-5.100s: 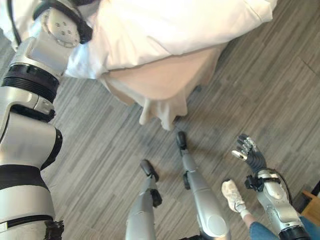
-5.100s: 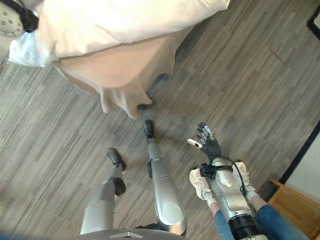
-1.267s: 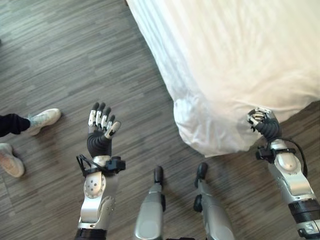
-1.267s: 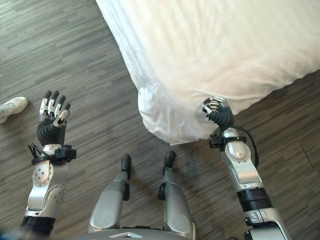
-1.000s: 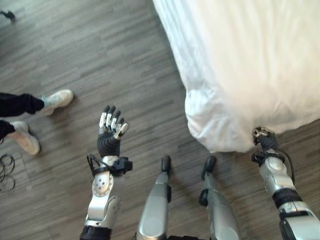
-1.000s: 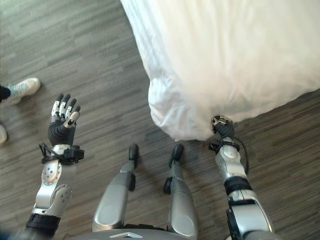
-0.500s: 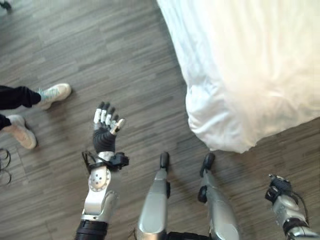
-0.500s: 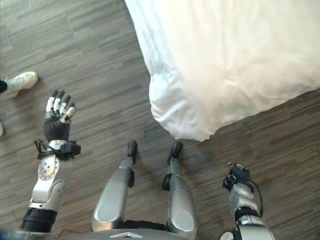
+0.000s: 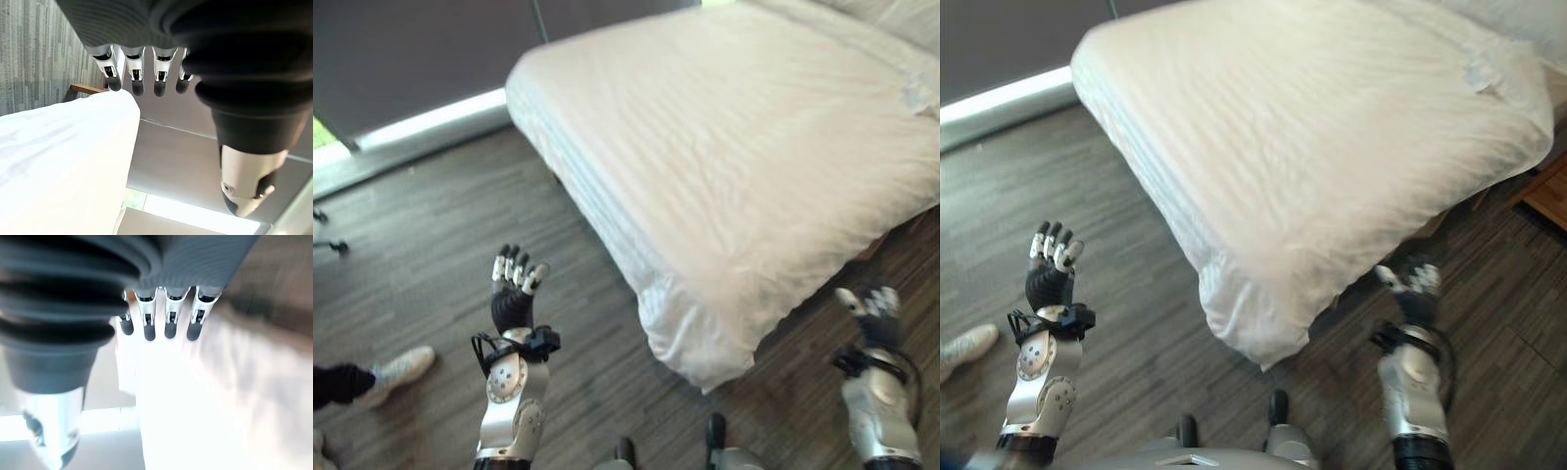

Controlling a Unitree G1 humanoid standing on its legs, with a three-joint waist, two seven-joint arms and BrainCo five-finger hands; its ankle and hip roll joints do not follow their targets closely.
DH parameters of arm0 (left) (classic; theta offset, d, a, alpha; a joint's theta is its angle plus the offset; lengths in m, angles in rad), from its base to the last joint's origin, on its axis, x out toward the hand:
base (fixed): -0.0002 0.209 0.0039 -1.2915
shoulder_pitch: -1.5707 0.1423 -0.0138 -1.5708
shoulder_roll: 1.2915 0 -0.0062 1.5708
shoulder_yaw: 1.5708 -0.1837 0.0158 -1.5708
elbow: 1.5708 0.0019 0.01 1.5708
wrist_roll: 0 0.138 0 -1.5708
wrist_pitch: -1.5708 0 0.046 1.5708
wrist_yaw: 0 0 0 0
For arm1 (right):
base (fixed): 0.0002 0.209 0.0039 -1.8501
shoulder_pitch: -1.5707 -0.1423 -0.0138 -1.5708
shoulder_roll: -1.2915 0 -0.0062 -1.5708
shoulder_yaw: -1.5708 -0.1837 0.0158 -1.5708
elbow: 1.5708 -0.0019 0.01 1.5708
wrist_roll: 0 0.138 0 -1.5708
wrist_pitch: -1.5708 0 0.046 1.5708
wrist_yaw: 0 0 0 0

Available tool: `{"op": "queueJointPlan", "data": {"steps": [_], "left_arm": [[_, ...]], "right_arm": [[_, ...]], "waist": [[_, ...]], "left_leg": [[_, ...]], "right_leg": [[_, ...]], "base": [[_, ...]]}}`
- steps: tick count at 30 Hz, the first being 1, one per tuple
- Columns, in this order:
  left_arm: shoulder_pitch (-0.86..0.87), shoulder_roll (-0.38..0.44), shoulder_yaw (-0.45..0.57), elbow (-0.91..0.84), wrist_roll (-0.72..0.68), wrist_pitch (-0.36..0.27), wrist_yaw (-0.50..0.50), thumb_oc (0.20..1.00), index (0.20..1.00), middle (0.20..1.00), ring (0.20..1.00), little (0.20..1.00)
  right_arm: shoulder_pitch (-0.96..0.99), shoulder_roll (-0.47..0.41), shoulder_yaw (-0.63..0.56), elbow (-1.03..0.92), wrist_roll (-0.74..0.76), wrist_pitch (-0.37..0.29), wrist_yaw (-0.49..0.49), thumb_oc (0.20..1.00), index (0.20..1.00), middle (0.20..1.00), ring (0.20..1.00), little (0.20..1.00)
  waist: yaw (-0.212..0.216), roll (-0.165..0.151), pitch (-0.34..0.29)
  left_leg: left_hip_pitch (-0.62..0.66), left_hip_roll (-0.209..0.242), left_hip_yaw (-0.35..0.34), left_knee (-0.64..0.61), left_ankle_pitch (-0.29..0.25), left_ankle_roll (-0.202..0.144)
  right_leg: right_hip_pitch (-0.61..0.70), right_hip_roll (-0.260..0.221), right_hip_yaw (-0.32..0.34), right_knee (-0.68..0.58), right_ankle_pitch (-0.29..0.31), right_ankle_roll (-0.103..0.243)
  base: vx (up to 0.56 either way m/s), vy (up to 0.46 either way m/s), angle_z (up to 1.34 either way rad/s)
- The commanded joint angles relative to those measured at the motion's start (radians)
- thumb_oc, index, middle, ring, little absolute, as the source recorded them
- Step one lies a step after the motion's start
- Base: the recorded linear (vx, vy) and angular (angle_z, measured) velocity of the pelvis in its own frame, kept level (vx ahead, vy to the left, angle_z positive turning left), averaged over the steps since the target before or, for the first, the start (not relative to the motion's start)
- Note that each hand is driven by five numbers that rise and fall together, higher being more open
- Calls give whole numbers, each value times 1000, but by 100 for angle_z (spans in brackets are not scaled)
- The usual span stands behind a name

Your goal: Making the bed.

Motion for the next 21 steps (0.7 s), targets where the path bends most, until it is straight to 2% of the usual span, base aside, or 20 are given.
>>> {"op": "queueJointPlan", "data": {"steps": [1,3,4,5,6,7,8,9,10,11,12,13,14,15,17,18,19,20,21], "left_arm": [[10,54,95,-23,64,-40,-19,1000,1000,1000,1000,1000],[22,55,106,-27,77,-34,-23,1000,1000,1000,1000,1000],[53,77,135,-30,139,-22,-40,1000,1000,1000,1000,1000],[56,102,140,-48,169,-27,-41,1000,1000,1000,1000,1000],[51,134,141,-63,192,-30,-32,1000,1000,1000,1000,1000],[48,135,142,-62,192,-30,-32,1000,1000,1000,1000,1000],[20,154,137,-69,189,-30,-25,1000,1000,1000,1000,1000],[-1,157,135,-73,186,-32,-27,1000,1000,1000,1000,1000],[4,146,140,-84,174,-37,-28,1000,1000,1000,1000,1000],[4,145,141,-84,174,-37,-28,1000,1000,1000,1000,1000],[20,122,140,-102,148,-46,-10,1000,1000,1000,1000,1000],[17,113,135,-97,125,-48,-7,1000,1000,1000,1000,1000],[16,115,134,-96,124,-49,-8,1000,1000,1000,1000,1000],[22,92,127,-83,99,-43,1,1000,1000,1000,1000,1000],[19,46,103,-53,59,-28,15,1000,1000,1000,1000,1000],[18,45,103,-52,59,-29,15,1000,1000,1000,1000,1000],[5,37,85,-46,43,-23,12,1000,1000,1000,1000,1000],[15,20,65,-77,52,-24,-12,1000,1000,1000,1000,1000],[16,18,61,-75,61,-20,-23,1000,1000,1000,1000,1000]], "right_arm": [[122,-31,-74,-101,-73,-9,85,1000,1000,1000,1000,1000],[179,-23,-88,-121,-103,-2,92,1000,1000,1000,1000,1000],[213,-6,-129,-131,-132,1,88,1000,1000,1000,1000,1000],[196,6,-146,-106,-118,-3,68,1000,1000,1000,1000,1000],[159,8,-146,-99,-107,-12,50,1000,1000,1000,1000,1000],[156,9,-146,-98,-107,-12,50,1000,1000,1000,1000,1000],[107,26,-132,-102,-74,-22,27,1000,1000,1000,1000,1000],[80,44,-90,-120,-24,-28,43,1000,1000,1000,1000,1000],[67,49,-82,-127,-10,-32,49,1000,1000,1000,1000,1000],[66,48,-81,-127,-10,-31,49,1000,1000,1000,1000,1000],[-1,57,-66,-128,35,-56,8,1000,1000,1000,1000,1000],[-19,71,-51,-138,72,-59,9,1000,1000,1000,1000,1000],[-18,73,-51,-138,73,-58,9,1000,1000,1000,1000,1000],[-21,70,-29,-168,120,-68,20,1000,1000,1000,1000,1000],[-6,50,-3,-191,95,-59,25,1000,1000,1000,1000,1000],[-6,49,-3,-192,94,-59,25,1000,1000,1000,1000,1000],[0,23,8,-203,77,-49,31,1000,1000,1000,1000,1000],[-24,-18,42,-199,45,-42,54,1000,1000,1000,1000,1000],[-25,-27,50,-184,57,-36,66,1000,1000,1000,1000,1000]], "waist": [[-1,-33,-8],[-11,-32,-4],[-43,-22,22],[-50,-18,37],[-50,-4,59],[-47,-5,58],[-33,4,79],[-12,14,91],[-5,16,92],[-3,16,93],[28,2,90],[44,-15,78],[43,-13,80],[60,-35,61],[44,-46,55],[44,-44,55],[47,-49,66],[84,-75,95],[74,-81,98]], "left_leg": [[-20,0,-64,12,30,13],[-21,-7,-55,13,25,16],[-25,-12,-16,13,17,23],[-43,-16,12,20,25,25],[-61,-4,47,42,14,29],[-68,-4,50,45,17,29],[-102,8,88,83,19,33],[-111,26,155,90,35,49],[-112,35,198,87,42,59],[-113,36,201,87,45,59],[-140,44,249,104,54,65],[-174,55,276,102,80,48],[-171,60,274,102,81,44],[-245,92,304,97,150,7],[-276,132,309,102,206,-27],[-276,134,308,102,208,-28],[-294,125,241,126,202,-34],[-289,15,-86,248,80,-24],[-267,-11,-141,289,15,-21]], "right_leg": [[102,-101,-10,65,-76,91],[96,-108,-5,60,-70,95],[52,-117,23,54,-16,117],[6,-121,47,64,27,127],[-39,-121,30,95,13,131],[-48,-121,35,98,16,130],[-78,-129,-20,186,-17,123],[-50,-143,-121,363,-70,107],[-42,-141,-151,450,-91,105],[-46,-141,-148,454,-91,102],[-18,-160,-189,531,-100,99],[42,-131,-197,381,-175,84],[55,-122,-202,361,-167,80],[111,-46,-144,142,-193,61],[130,13,-112,49,-187,38],[131,16,-112,46,-185,36],[128,24,-90,37,-178,30],[85,17,-32,41,-143,21],[69,15,-11,34,-127,22]], "base": [[-9,95,10],[-98,83,1],[-272,97,-15],[-387,154,-26],[-264,90,-49],[-313,115,-158],[-411,123,-182],[-494,162,-211],[-322,100,-143],[-334,1,-137],[-365,-140,-124],[-348,-149,-128],[-367,-354,-106],[-298,-362,-112],[-261,-329,-86],[-139,-154,-26],[-275,-215,-51],[-328,-264,-62],[-344,-262,-188]]}}
